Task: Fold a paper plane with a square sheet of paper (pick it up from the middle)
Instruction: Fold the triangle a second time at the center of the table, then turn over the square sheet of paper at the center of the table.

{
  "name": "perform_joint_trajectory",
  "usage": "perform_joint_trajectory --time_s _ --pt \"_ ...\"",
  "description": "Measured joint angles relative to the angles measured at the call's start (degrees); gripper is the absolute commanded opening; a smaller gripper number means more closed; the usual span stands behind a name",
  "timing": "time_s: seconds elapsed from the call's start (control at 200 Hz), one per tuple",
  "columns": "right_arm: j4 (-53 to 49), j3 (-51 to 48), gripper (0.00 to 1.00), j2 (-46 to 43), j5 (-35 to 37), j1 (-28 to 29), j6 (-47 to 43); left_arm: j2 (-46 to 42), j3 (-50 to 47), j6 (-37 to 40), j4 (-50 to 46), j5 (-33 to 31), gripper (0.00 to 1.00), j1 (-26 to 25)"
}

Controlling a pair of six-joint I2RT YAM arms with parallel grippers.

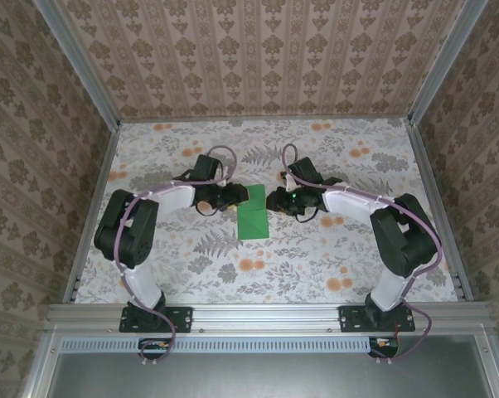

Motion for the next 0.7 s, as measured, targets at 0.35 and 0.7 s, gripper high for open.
perform_joint_trajectory --time_s 0.35,0.7 --pt "1.5 6.7 0.5 10.8 -8.6 -2.8 -6.1 -9.5 -11.7 -4.5 6.8 -4.5 1.0 4.4" --pt "0.3 9.5 0.45 15.1 -15.8 -3.0 -12.4 -11.8 -14.6 -5.4 10.4 -5.1 1.0 4.3"
